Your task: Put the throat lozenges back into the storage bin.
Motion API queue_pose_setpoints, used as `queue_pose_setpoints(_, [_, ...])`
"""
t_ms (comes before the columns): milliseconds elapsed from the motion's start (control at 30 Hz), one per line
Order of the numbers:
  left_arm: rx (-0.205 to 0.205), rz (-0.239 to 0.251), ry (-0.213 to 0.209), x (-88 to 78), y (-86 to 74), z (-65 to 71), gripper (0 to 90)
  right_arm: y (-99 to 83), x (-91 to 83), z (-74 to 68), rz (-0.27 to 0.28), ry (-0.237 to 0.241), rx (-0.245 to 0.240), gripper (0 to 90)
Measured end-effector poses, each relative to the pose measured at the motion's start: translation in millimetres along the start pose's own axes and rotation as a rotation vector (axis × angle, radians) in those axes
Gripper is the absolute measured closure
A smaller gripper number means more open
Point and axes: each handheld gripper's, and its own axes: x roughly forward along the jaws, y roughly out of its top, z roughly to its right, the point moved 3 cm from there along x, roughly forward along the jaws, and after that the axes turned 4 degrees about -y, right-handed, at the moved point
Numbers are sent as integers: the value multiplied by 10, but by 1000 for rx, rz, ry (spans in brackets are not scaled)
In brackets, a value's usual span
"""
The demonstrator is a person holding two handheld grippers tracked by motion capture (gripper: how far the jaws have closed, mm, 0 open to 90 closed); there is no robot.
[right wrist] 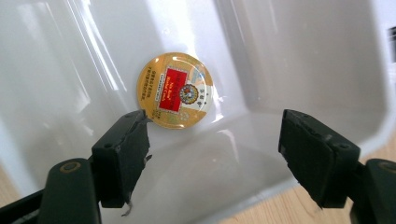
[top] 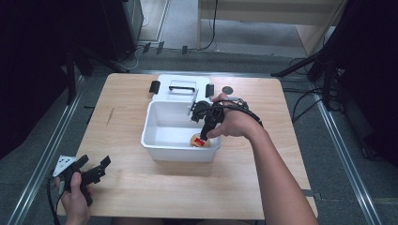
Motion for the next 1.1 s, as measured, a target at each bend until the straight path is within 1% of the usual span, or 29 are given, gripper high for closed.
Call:
queue_pose_setpoints(33, [1,0,0,0,0,-1,63,-7,-40,9,11,-1,2,267])
queue_pose_setpoints(100, [0,0,1,0,0,0,63,-45,-153,30,39,1,26,276])
queue_pose_setpoints(167, [0,-2,1,-1,0,0,63,-78,-208,48,52,-5,28,276])
queue_pose_setpoints(200, [0,-1,1,-1,0,0,63,-78,-208,48,52,-5,28,276])
queue_pose_setpoints(300, [1,-1,3,2,0,3,63,-150,-312,68,68,-17,44,276])
queue_pose_setpoints(333, [2,-2,5,2,0,4,63,-200,-368,77,75,-26,46,274])
queue_pose_setpoints(367, [3,-2,5,2,0,4,63,-200,-368,77,75,-26,46,274])
queue_pose_setpoints(400, [4,-2,6,2,-1,4,63,-254,-423,81,80,-33,48,271])
queue_pose_setpoints(433, [4,-2,6,2,-1,4,63,-254,-423,81,80,-33,48,271])
queue_pose_setpoints(467, [4,-1,6,1,-1,5,63,-312,-472,86,84,-43,49,267])
queue_pose_setpoints(533, [5,-2,7,0,-1,5,63,-335,-491,90,82,-46,50,264])
queue_pose_setpoints(567, [5,-3,7,0,-1,5,63,-408,-532,100,84,-55,55,259])
queue_pose_setpoints(633, [5,-2,9,2,-1,6,63,-434,-544,107,83,-58,55,258])
queue_pose_setpoints(667, [6,-3,9,1,-1,7,63,-515,-572,122,80,-63,67,256])
queue_pose_setpoints(733, [7,-3,9,2,-1,7,63,-542,-575,127,82,-65,71,256])
queue_pose_setpoints(800, [9,-2,10,3,-1,8,63,-628,-575,142,82,-66,88,256])
queue_pose_setpoints(933, [12,0,10,2,-1,8,63,-817,-511,152,75,-57,125,251])
queue_pose_setpoints(1100, [13,-2,10,1,-2,7,63,-950,-437,146,76,-46,155,252])
